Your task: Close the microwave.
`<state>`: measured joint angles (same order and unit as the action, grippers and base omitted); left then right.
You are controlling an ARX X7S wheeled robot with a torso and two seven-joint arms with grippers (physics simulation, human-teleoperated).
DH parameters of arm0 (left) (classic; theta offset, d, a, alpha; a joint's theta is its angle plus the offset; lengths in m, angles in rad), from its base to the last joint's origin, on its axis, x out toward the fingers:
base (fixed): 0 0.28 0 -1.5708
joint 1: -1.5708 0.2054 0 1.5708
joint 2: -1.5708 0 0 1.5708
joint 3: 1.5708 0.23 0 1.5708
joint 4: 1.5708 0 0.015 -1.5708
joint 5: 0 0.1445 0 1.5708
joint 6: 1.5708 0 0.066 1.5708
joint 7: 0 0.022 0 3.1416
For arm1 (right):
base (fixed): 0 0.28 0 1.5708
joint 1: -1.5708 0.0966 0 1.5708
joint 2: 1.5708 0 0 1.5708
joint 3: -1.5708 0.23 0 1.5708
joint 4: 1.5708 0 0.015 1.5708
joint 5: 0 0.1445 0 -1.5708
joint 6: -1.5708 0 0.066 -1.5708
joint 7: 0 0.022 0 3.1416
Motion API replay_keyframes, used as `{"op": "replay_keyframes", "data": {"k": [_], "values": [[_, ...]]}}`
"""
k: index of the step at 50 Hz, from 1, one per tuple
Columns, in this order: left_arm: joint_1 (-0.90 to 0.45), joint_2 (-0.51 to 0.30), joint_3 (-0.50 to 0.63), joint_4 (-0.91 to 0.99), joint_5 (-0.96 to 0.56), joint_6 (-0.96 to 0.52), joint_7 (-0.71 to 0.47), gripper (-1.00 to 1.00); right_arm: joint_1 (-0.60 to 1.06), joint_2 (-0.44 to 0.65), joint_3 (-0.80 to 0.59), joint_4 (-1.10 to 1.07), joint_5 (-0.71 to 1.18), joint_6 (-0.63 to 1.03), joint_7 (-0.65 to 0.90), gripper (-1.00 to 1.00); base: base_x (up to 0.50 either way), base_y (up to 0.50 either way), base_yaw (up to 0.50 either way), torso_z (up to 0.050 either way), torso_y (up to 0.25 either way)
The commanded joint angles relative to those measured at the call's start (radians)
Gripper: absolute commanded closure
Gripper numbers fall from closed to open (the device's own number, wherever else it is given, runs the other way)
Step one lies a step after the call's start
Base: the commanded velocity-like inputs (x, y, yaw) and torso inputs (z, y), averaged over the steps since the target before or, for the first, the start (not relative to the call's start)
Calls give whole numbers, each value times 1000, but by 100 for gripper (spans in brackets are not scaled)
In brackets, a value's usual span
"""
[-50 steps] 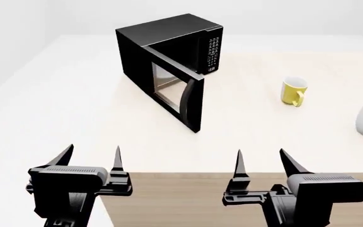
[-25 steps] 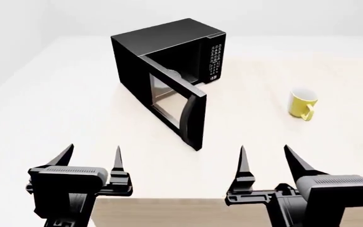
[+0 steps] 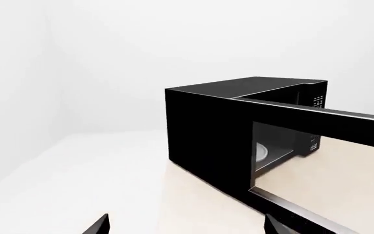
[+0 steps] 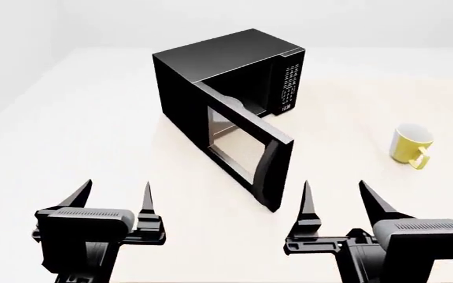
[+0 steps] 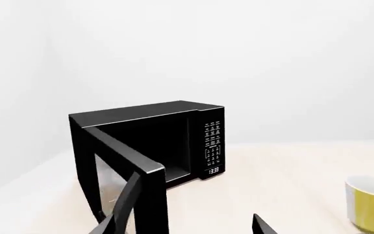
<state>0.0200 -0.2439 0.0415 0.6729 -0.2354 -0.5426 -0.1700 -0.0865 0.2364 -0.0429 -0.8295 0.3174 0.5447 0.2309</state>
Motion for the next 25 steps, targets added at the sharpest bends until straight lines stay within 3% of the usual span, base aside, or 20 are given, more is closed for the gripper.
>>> {"op": "replay_keyframes", "data": {"k": [1, 5, 14, 25], "values": [[1, -6, 3, -2, -3, 3, -5, -100, 0, 7, -3, -12, 6, 1, 9, -100, 31, 500, 0, 0, 0], [-3, -6, 5, -4, -6, 1, -7, -100, 12, 9, -14, -17, -20, 18, 37, -100, 36, 451, 0, 0, 0], [-2, -11, 8, -9, -7, 7, -11, -100, 10, 10, 23, -35, 50, 12, 14, -100, 33, 4, 0, 0, 0], [-3, -15, 12, -10, -10, 9, -18, -100, 37, 27, 46, -118, 53, 79, 69, -100, 489, 0, 0, 0, 0]]}}
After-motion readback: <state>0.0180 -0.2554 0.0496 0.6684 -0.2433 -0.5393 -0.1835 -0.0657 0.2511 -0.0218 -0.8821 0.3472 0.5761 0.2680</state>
